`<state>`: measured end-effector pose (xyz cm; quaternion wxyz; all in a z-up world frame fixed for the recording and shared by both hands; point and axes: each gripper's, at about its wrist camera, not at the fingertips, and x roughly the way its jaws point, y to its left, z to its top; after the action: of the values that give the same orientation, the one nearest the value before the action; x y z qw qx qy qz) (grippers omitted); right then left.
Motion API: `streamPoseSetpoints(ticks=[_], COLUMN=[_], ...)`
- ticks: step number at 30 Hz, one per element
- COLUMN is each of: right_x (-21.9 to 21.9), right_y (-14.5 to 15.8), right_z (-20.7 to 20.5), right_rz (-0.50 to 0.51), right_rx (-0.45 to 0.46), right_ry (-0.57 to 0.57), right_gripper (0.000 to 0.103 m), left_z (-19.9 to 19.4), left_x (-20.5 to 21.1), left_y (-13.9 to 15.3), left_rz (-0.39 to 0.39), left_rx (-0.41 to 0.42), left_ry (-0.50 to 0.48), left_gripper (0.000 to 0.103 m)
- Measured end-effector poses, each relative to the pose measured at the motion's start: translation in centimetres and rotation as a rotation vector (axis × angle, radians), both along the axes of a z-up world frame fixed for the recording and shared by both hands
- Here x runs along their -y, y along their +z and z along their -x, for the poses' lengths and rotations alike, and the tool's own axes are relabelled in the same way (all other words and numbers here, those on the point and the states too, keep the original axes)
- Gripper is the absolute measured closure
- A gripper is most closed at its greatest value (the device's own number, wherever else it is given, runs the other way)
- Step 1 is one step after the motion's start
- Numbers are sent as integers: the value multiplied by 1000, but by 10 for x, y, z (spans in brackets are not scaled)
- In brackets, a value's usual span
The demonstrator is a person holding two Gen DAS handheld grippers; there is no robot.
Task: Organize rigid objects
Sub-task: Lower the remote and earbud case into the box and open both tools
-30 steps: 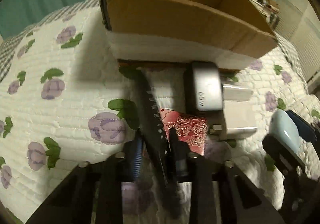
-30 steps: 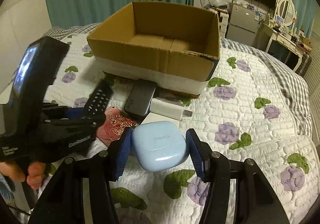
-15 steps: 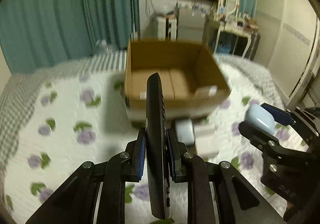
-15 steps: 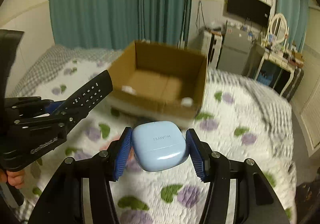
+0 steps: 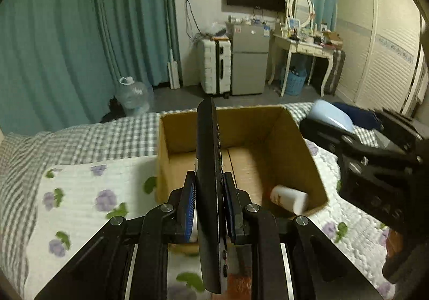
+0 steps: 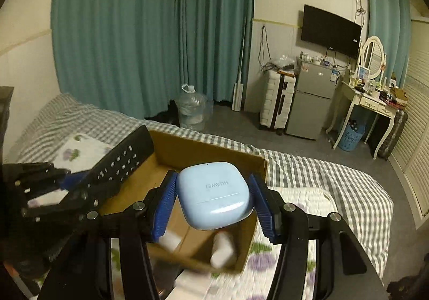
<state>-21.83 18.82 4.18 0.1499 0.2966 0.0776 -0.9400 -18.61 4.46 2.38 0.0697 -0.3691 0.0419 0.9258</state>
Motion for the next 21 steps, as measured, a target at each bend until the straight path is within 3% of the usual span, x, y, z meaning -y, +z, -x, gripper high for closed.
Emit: streamPoseSetpoints(ticks=[7, 13, 15, 16, 18, 20, 21], right_x=[-5, -12, -15, -16, -19, -23, -26], right_y=[-52, -67, -66, -64, -57, -46, -38], right_z=[57, 63, 61, 59, 51, 40, 32], right_rz=[16, 13, 26, 26, 17, 17, 16], right_rx=[85, 97, 100, 94, 65, 38, 27], right_ry=[10, 12, 3, -4, -25, -49, -67], right_gripper=[49, 48, 47, 34, 20, 17, 10], left_z=[35, 37, 32, 28, 20, 13, 8], left_x=[-7, -11, -14, -15, -14, -11, -9], left_y=[-46, -59, -55, -51, -44, -38, -33], left_rz=[43, 35, 55, 63, 68, 74, 74], left_rx=[11, -5, -27, -42, -77, -96, -102], left_ry=[-10, -9, -3, 3, 7, 24, 31], left_gripper=[83, 79, 65, 50, 48, 46, 45])
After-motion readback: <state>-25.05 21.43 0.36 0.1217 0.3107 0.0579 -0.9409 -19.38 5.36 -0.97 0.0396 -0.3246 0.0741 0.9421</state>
